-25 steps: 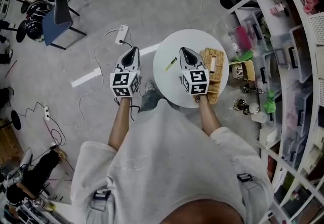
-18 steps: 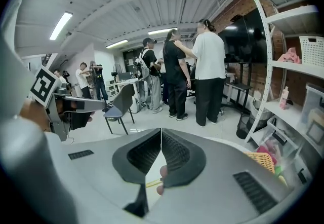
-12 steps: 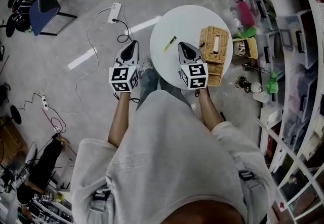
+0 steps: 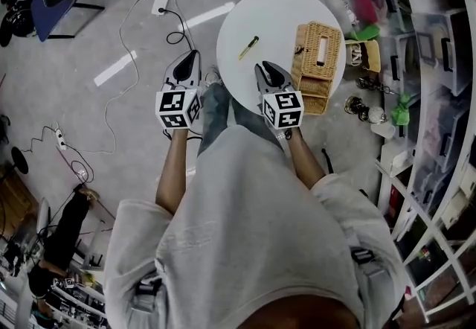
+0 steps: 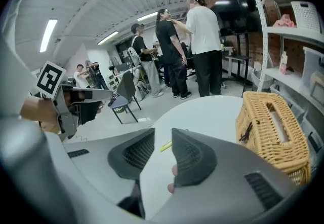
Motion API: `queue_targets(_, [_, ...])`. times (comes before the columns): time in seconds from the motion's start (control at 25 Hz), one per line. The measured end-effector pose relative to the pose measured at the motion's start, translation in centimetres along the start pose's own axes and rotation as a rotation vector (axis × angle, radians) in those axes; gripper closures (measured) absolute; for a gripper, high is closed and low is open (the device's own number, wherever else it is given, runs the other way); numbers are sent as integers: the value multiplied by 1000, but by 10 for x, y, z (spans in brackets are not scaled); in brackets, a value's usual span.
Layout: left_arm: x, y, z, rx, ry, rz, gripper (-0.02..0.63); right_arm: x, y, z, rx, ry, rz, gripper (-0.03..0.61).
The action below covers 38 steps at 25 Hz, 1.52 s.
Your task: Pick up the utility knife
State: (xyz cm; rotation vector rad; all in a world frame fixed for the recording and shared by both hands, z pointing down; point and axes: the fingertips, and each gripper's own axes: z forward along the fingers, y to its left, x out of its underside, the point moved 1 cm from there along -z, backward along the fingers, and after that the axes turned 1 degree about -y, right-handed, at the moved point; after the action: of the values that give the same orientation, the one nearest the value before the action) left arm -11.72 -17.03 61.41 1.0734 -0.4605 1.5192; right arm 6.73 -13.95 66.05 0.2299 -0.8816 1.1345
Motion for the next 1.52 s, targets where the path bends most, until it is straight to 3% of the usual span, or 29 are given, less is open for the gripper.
queue_targets(0.04, [1, -1, 0, 1, 4, 0, 594, 3, 1, 1, -11, 4, 19, 445])
queue_targets(0.28, [5, -5, 4, 15, 16, -1, 595, 17, -2, 8, -7, 30, 58, 336])
queue_targets(1.2, [22, 11, -8, -13, 55, -9, 594, 38, -45, 110, 117, 227, 122, 334])
queue_targets(1.52, [25, 19, -11, -26, 68, -12, 594, 35, -46, 120, 179, 266, 49, 387])
